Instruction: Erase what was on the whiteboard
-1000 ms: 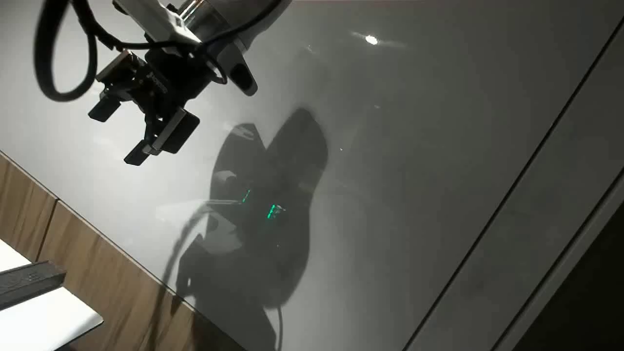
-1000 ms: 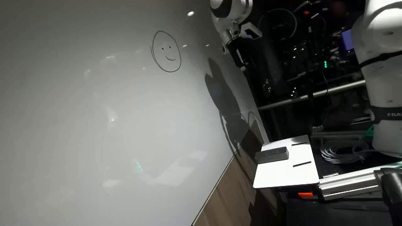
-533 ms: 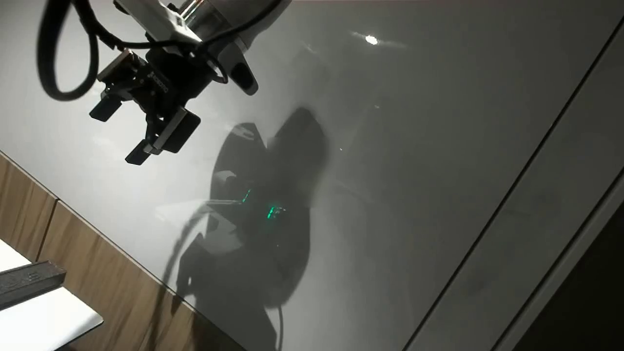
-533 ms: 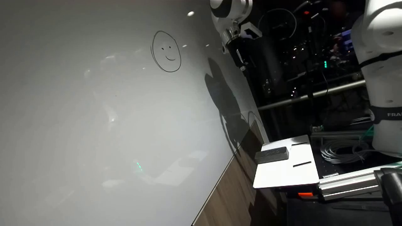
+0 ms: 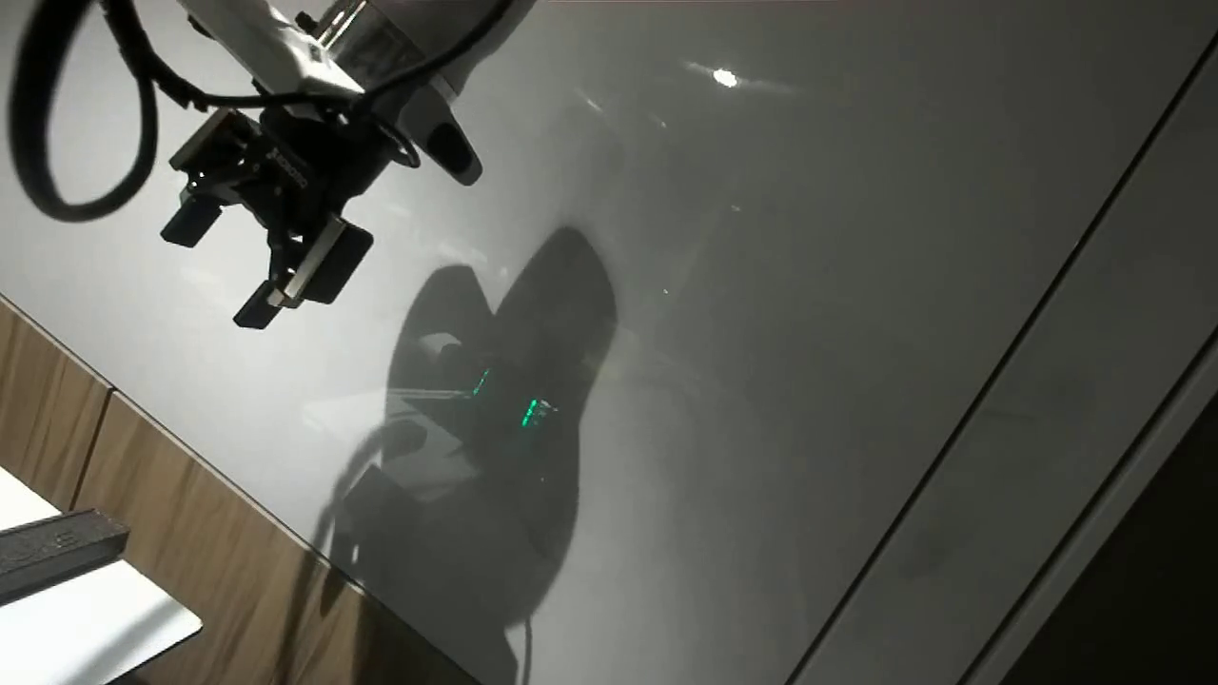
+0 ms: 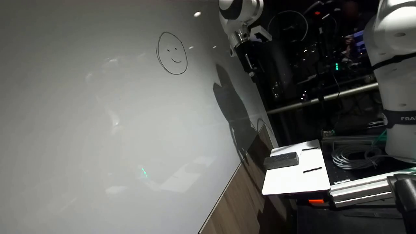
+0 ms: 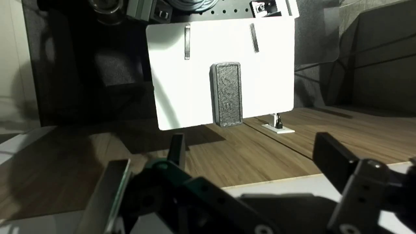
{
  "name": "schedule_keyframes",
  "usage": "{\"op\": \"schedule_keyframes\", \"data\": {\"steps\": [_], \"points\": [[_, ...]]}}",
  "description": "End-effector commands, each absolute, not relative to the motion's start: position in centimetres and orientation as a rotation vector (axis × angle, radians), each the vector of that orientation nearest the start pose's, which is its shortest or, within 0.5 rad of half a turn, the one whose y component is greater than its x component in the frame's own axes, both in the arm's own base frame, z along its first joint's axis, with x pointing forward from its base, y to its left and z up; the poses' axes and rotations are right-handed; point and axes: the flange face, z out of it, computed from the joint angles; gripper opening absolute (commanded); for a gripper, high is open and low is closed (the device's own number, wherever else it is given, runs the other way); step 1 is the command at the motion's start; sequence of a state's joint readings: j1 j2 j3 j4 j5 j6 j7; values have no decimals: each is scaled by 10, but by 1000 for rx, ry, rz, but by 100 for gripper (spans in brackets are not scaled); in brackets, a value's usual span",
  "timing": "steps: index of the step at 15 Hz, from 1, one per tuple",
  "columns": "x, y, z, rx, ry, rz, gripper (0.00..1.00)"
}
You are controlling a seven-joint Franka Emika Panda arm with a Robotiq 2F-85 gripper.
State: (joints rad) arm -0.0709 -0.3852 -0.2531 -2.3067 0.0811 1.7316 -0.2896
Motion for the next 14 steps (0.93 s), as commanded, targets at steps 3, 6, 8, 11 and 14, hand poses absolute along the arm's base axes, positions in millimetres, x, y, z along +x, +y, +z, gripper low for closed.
{"op": "schedule_keyframes", "data": {"steps": [3,6,8,11,14], "points": [[346,-93,459,-2937,12,-83,100],[329,-60,435,-2969,-41,-151,100],[320,-32,414,-2997,-89,-187,100],[342,13,402,-3058,-190,-219,100],[355,48,381,-3100,-220,-257,100]]}}
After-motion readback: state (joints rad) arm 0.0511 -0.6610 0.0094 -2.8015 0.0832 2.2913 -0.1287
